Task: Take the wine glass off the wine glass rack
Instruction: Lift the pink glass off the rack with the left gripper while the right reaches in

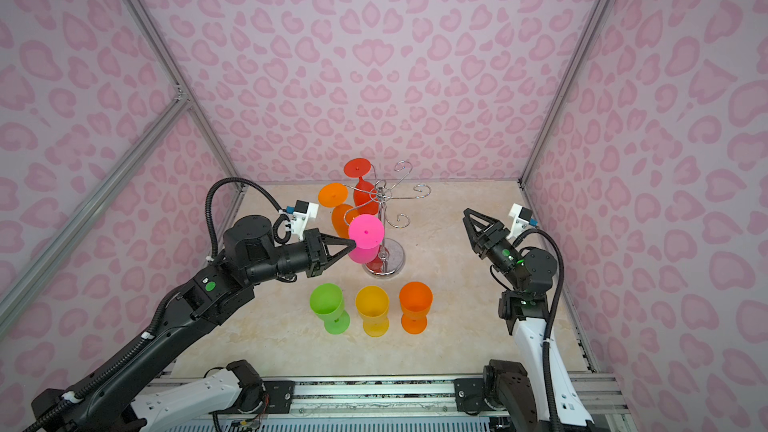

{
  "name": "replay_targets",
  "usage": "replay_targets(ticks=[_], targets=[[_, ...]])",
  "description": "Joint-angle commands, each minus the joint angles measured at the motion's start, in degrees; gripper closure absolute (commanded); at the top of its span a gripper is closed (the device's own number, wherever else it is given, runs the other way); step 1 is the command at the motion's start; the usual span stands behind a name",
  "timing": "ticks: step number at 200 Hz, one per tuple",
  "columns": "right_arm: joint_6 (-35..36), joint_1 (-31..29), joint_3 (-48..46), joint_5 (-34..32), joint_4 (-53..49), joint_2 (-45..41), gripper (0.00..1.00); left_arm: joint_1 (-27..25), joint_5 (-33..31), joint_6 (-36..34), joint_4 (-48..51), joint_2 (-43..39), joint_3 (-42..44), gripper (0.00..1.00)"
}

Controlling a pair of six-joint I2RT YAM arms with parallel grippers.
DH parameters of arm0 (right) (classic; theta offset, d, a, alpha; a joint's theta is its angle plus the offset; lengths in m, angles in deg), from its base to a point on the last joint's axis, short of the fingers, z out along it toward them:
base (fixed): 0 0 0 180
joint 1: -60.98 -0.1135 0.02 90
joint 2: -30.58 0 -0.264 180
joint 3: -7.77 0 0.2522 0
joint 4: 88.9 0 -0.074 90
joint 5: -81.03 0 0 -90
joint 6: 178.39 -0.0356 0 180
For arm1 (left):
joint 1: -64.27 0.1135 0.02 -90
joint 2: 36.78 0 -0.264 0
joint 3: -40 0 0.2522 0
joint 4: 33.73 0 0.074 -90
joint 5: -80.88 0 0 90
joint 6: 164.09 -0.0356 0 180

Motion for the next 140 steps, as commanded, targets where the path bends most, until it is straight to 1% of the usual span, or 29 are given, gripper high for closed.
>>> replay_targets(ticks=[1,33,67,140], targets=[[7.8,-0.6,0.5,1.6,-12.6,-3.4,0.49,-0.7,0.0,0.4,-1.0,-0.9,-0.3,0.98],[8.3,-1.9,-1.9,1.2,-16.9,-8.2,0.49,-2.1,0.7,1.3,-2.1,-1.4,-0.7,0.98],[8.1,-2.0,-4.5,0.1,-18.9,-11.2,0.49,-3.4,2.0,2.7,-3.5,-1.4,-1.0,0.98],[7.2,-2.2,-4.7,-0.6,-17.5,-10.3,0.49,-4.8,6.8,3.7,-5.7,0.9,-7.2,0.98]])
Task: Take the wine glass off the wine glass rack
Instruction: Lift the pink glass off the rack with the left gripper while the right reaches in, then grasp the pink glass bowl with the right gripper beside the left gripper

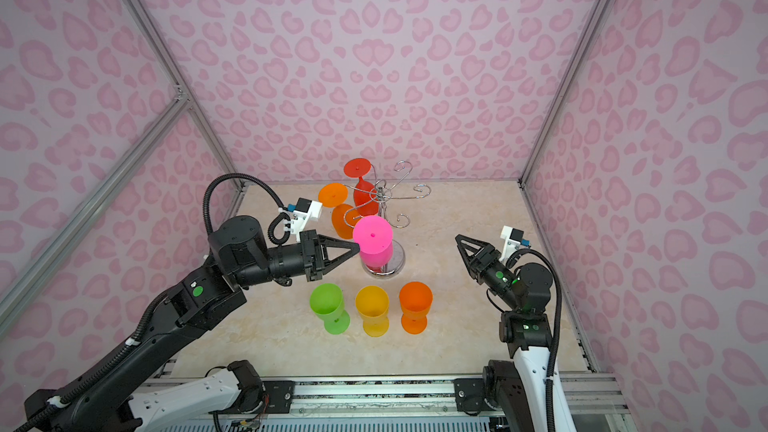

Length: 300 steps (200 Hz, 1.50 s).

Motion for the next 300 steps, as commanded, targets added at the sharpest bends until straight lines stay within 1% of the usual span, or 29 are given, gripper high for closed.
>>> replay_targets(ticks=[1,39,73,77,94,132,150,190,214,254,265,274,300], targets=[[0.1,-0.1,-0.2,-0.3,1.7,0.7,0.49,-0.4,2.7,0.3,-4.4,0.8,-2.0,0.98],[-0.3,-0.4,-0.1,-0.5,2.9,1.7,0.49,-0.6,4.1,0.7,-5.6,2.0,-4.6,0.98],[-0.3,-1.0,0.4,-0.9,3.3,1.7,0.49,-0.7,4.6,-0.6,-4.8,2.3,-7.1,0.98],[-0.3,-1.1,0.5,-0.9,3.6,1.8,0.49,-0.7,4.6,-0.7,-4.9,2.3,-8.9,0.98],[-0.4,-2.1,0.8,-1.1,4.8,1.9,0.49,-0.7,4.5,-1.3,-5.1,2.4,-10.3,0.98],[-3.9,-5.3,0.7,-1.5,17.0,2.3,0.5,-0.8,4.5,-2.6,-7.3,3.2,-12.7,0.98],[-5.4,-6.5,0.7,-2.6,23.2,2.4,0.5,-0.8,5.2,-2.4,-9.9,4.4,-13.1,0.98],[-6.2,-8.2,3.1,-4.1,30.0,3.2,0.51,-0.8,6.5,-2.2,-13.6,7.6,-14.9,0.98],[-6.4,-9.0,4.3,-4.4,33.5,4.5,0.51,-0.8,7.7,-0.8,-17.2,9.4,-15.1,0.98],[-7.7,-10.5,5.7,-3.7,43.3,10.4,0.51,-0.7,9.3,2.2,-23.8,12.0,-14.5,0.98],[-9.0,-10.8,5.8,-3.6,47.0,12.6,0.51,-0.7,9.8,3.0,-24.5,12.7,-14.4,0.98],[-10.0,-11.1,5.9,-3.6,49.9,14.3,0.51,-0.7,10.0,3.7,-27.1,13.1,-14.2,0.98],[-13.9,-11.5,5.7,-4.2,59.0,18.9,0.51,-0.5,10.6,4.4,-29.0,13.9,-14.1,0.98]])
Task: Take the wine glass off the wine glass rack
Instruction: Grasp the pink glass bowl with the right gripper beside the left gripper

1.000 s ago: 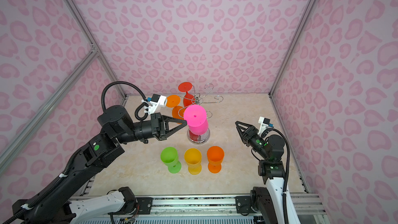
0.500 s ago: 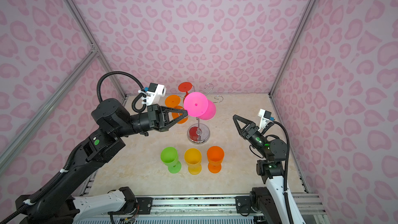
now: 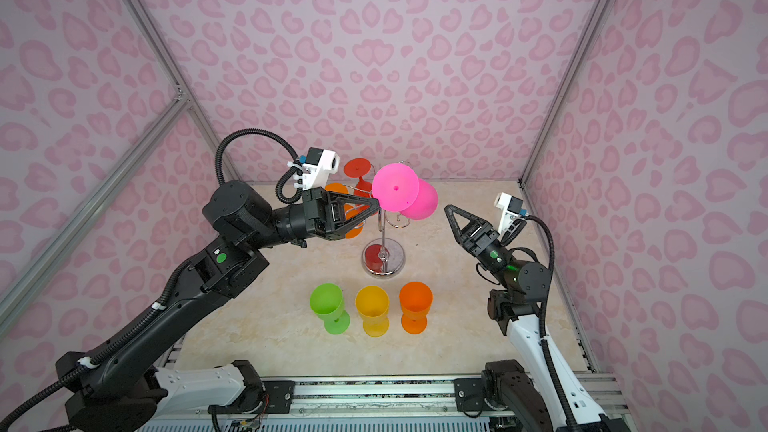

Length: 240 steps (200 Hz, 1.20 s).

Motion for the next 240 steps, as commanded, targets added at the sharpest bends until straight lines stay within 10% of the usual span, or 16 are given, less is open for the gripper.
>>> replay_targets(ticks=[1,148,240], targets=[[-4.3,-0.4,0.0,-0.2,13.4,3.1,0.51,0.2,1.6,1.3,-6.7,0.6,0.1,0.98],[-7.2,-5.9,4.5,2.1,28.0,12.5,0.55,2.0,3.9,7.9,-17.3,3.2,2.6,0.98],[-3.5,-7.7,5.0,1.2,28.0,10.8,0.82,2.4,4.6,11.5,-22.6,5.0,3.1,0.98]])
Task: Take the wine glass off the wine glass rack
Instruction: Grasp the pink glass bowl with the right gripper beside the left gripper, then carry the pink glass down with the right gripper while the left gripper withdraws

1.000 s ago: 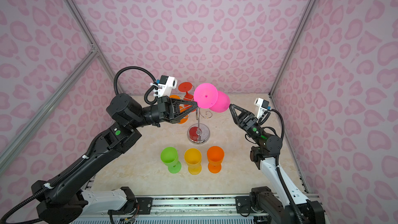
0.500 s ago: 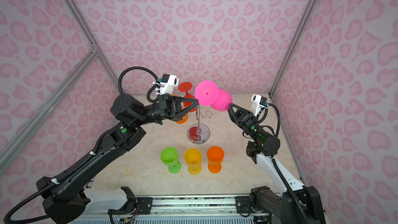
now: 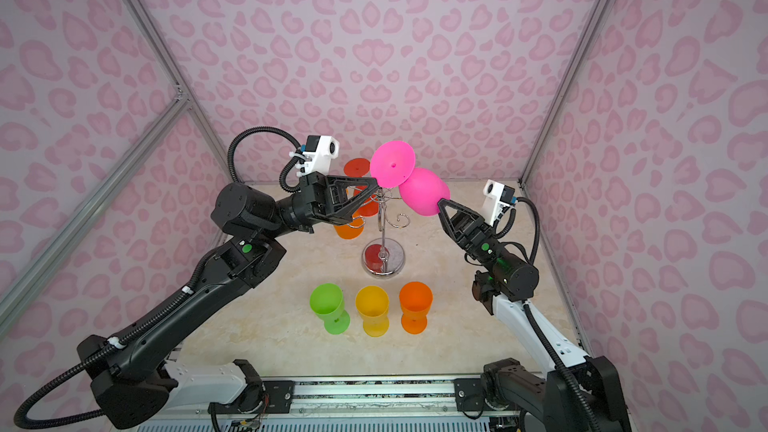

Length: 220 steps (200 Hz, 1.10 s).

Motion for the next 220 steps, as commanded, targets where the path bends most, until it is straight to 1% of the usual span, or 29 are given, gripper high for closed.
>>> replay_targets(ticks=[1,45,72,116,131,147,158,170,178,180,181,182,186,187,191,197,199,201,213,220], targets=[[2.5,-0.6,0.1,1.9,0.9,-0.7,0.82,0.0,2.8,0.4,0.1,0.8,0.0,0.98],[3.9,-0.9,-1.0,0.2,0.8,-3.1,0.93,1.0,3.0,2.4,-2.8,2.0,0.1,0.98],[3.4,-0.9,-1.3,-0.8,0.8,-4.0,1.0,1.7,2.9,3.5,-4.7,2.6,0.5,0.96],[2.6,0.3,-1.3,-1.7,-1.1,-4.7,1.0,2.3,3.2,3.8,-6.8,2.8,1.3,0.95],[3.1,1.4,-0.9,-1.7,-3.0,-5.5,1.0,2.4,3.6,2.4,-6.7,2.3,1.6,0.95],[4.4,3.3,0.4,-0.9,-8.4,-7.0,1.0,2.5,4.3,-1.1,-4.1,1.2,1.4,0.95],[6.6,5.0,2.1,0.1,-16.4,-8.6,1.0,2.7,4.5,-4.5,-1.3,0.0,1.4,0.95],[12.6,7.0,5.1,1.4,-29.6,-11.3,1.0,3.0,4.4,-9.3,2.9,-1.6,1.3,0.94],[19.2,8.1,8.3,1.6,-44.4,-13.4,1.0,3.2,4.3,-13.1,6.9,-2.8,1.1,0.92],[21.8,8.2,9.3,1.4,-48.3,-14.1,1.0,3.2,4.1,-14.2,8.0,-3.1,1.0,0.91],[24.2,8.4,10.3,1.1,-52.4,-14.5,1.0,3.2,4.1,-14.7,8.6,-3.2,0.9,0.9],[24.2,8.4,10.3,1.1,-52.4,-14.5,1.0,3.2,4.0,-15.2,9.1,-3.4,0.9,0.9],[29.3,8.5,12.5,-0.1,-60.8,-15.7,1.0,3.3,3.6,-17.5,11.4,-4.1,0.7,0.88],[31.9,8.5,13.7,-0.9,-65.0,-16.2,1.0,3.3,3.5,-18.1,12.0,-4.2,0.6,0.88],[37.2,8.6,16.3,-2.6,-72.9,-17.0,1.0,3.4,2.9,-20.4,13.5,-5.0,0.4,0.87],[44.0,8.5,19.9,-5.8,-82.5,-17.7,1.0,3.4,1.8,-24.2,17.6,-5.9,0.0,0.84],[44.5,8.5,20.4,-6.3,-84.0,-17.8,1.0,3.5,1.3,-25.4,19.0,-6.3,-0.3,0.83],[47.4,8.5,21.9,-7.4,-87.8,-18.1,1.0,3.5,0.8,-26.6,20.6,-6.7,-0.5,0.82],[54.1,9.2,27.2,-12.1,-99.5,-18.2,1.0,3.7,-2.5,-33.3,28.4,-8.8,-1.4,0.76],[56.4,9.6,30.3,-14.2,-105.4,-17.6,1.0,3.9,-5.0,-37.0,32.5,-10.2,-1.8,0.72]])
